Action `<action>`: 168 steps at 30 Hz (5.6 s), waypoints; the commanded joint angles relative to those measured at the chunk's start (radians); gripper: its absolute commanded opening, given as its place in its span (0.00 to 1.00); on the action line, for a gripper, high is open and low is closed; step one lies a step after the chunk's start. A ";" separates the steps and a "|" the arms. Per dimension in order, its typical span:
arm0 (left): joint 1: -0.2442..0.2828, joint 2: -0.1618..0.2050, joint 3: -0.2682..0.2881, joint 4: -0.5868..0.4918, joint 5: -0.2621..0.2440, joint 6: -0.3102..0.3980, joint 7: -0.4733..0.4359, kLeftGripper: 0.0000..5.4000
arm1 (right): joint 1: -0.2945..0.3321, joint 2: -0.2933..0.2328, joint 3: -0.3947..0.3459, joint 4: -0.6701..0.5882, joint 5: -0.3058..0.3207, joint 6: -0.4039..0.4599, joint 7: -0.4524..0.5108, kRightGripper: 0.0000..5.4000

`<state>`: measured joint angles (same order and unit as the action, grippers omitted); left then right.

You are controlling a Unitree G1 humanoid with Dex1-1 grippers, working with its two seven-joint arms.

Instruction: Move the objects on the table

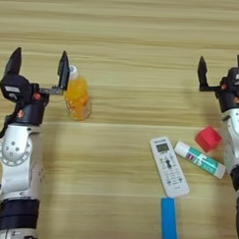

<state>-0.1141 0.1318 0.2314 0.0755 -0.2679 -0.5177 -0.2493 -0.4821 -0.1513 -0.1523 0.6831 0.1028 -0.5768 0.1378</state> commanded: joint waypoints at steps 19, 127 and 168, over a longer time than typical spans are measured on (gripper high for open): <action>-0.022 0.024 0.015 0.106 0.118 0.155 0.132 1.00 | -0.012 0.001 0.000 -0.001 -0.004 -0.002 -0.003 1.00; 0.016 0.021 -0.077 0.082 0.172 0.255 0.178 1.00 | 0.784 -0.547 0.109 -0.794 0.200 0.537 0.916 1.00; 0.015 0.026 -0.071 0.108 0.168 0.230 0.171 1.00 | 0.715 -0.507 0.204 -0.753 0.078 0.645 0.770 0.31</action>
<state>-0.0955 0.1525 0.1614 0.1776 -0.1115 -0.2853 -0.0742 0.2307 -0.6351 0.0386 -0.0729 0.2083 0.0387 0.9113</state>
